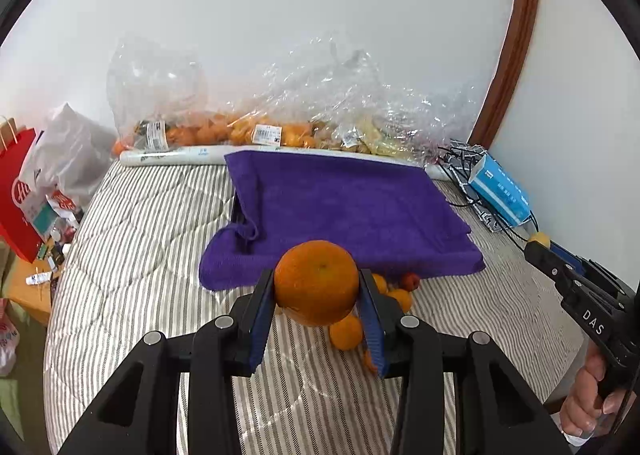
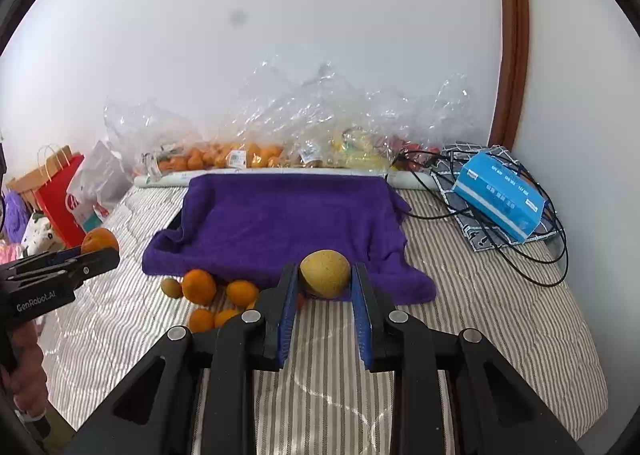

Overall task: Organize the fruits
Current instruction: 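Carry the orange and the lemon up over the purple towel with both tools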

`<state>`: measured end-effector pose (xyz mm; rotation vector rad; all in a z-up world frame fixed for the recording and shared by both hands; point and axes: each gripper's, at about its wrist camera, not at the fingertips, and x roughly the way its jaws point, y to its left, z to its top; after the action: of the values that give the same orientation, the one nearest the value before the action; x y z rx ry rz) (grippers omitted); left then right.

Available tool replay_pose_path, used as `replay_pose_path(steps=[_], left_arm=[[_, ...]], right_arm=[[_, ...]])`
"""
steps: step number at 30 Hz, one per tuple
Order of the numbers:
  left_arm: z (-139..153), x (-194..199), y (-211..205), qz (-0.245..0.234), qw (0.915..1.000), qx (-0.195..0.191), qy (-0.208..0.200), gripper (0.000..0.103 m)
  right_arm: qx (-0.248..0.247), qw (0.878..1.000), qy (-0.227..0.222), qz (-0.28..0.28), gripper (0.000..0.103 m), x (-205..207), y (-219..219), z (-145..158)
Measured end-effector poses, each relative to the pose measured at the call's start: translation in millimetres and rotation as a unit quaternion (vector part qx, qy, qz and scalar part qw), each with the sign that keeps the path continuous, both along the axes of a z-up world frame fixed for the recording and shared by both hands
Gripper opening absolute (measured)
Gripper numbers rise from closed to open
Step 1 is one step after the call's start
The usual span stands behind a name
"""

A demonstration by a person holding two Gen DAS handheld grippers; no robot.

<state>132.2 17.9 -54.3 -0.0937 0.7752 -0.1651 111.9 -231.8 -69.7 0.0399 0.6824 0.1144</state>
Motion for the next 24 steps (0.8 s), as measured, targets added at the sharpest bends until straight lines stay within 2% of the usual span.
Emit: replay_pose_path(steps=[14, 24], left_arm=[[12.0, 26.8, -5.2, 0.001, 1.0000, -0.003, -0.007, 0.038], [5.2, 65.7, -5.5, -0.001, 1.0000, -0.002, -0.002, 0.038]], right_arm=[[-0.002, 1.000, -0.012, 0.008, 0.026, 31.1, 1.6, 16.0], [-0.007, 1.000, 0.002, 0.004, 0.026, 69.3, 3.6, 0.2]])
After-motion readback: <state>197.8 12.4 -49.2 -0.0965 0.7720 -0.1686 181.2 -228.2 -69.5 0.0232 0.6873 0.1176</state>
